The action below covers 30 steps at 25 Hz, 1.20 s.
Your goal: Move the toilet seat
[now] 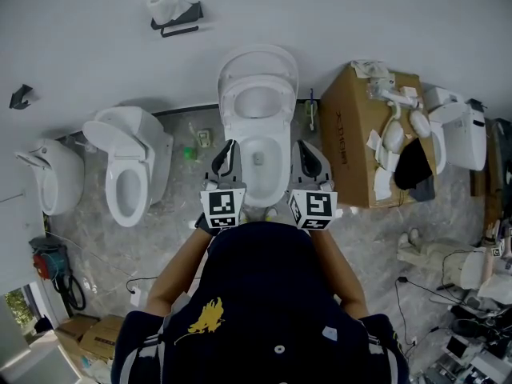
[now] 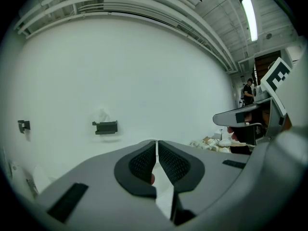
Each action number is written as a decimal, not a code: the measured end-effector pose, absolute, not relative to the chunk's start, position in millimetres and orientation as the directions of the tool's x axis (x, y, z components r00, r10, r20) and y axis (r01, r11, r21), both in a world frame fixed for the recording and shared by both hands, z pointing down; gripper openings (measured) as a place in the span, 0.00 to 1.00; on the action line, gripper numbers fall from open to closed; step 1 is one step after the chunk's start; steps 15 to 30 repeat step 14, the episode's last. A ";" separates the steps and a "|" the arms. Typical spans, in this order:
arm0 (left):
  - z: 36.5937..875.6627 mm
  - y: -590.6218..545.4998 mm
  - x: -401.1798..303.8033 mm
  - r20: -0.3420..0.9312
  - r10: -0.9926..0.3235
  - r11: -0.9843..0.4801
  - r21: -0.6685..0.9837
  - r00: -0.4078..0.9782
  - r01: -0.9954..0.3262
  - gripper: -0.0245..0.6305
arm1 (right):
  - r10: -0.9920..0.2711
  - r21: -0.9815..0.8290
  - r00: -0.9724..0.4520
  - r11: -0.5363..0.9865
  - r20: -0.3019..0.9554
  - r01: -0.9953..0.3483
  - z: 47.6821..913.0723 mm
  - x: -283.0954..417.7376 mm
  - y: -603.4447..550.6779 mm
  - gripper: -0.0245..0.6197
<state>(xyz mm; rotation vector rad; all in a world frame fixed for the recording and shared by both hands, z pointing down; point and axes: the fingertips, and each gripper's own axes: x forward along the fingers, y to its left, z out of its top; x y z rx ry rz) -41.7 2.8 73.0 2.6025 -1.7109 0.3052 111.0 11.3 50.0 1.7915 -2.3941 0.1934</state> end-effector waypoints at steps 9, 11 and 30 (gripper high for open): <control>79.1 -0.3 -45.2 0.185 -0.908 -0.397 -0.094 0.376 -0.913 0.08 | -0.936 -0.030 -0.284 0.284 0.208 -0.958 56.4 110.6 9.5 0.08; 81.0 -1.4 -46.4 0.189 -0.907 -0.397 -0.094 0.375 -0.913 0.08 | -0.935 -0.030 -0.285 0.285 0.210 -0.958 57.5 109.8 8.2 0.08; 83.2 -2.7 -49.2 0.196 -0.906 -0.398 -0.094 0.375 -0.913 0.08 | -0.933 -0.031 -0.287 0.288 0.215 -0.957 59.1 107.0 6.9 0.08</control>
